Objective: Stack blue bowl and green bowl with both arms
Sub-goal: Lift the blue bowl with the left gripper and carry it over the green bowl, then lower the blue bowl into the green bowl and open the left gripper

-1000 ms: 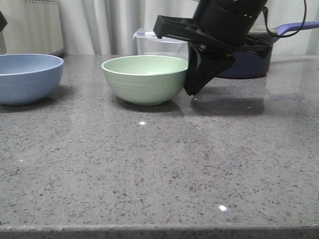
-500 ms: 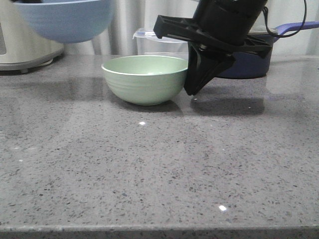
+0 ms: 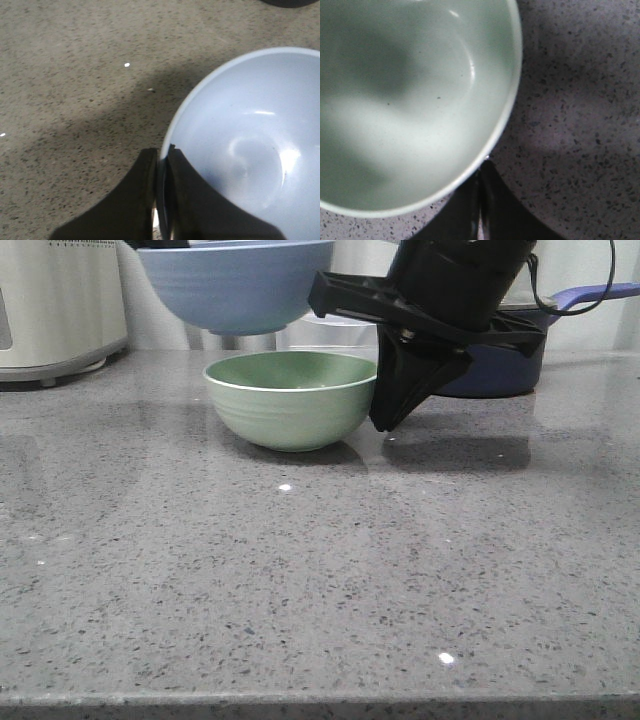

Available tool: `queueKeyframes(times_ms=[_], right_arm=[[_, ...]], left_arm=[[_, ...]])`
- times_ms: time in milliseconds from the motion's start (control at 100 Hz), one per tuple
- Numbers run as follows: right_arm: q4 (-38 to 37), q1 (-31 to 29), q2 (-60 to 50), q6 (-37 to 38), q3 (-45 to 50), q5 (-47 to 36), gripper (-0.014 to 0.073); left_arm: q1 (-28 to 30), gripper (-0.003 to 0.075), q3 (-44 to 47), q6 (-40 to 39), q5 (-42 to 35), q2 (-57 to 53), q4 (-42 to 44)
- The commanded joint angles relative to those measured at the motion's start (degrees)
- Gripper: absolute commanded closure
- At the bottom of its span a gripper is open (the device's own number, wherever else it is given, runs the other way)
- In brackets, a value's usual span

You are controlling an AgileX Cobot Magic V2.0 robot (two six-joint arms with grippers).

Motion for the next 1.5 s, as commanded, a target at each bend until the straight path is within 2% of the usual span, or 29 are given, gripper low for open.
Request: queueKeyframes(times_ms=[0,1190,1280,1400,1490], right_arm=[[0.74,-0.01,-2.45,-0.71,-1.29,-2.05,0.0643],[0.74,-0.01,-2.45,-0.71,-1.29,-2.05,0.0643],[0.74,-0.01,-2.45,-0.71,-1.29,-2.05,0.0643],[0.74,-0.01,-2.45,-0.71,-1.29,-2.05,0.0643],[0.74,-0.01,-2.45,-0.71,-1.29,-2.05,0.0643]], left_arm=[[-0.83,0.0741,-1.93,-0.33,-3.16,-2.59,-1.84],[-2.58,0.0733,-1.93,-0.08,-4.08,0.72,-6.71],[-2.58,0.0639,-1.93,1.15,-4.08,0.72,-6.71],[-2.58,0.0399,-1.93,1.15,-4.08,0.72,-6.71],[-2.58,0.0308,-1.93,1.15,-3.97,0.72,-6.71]])
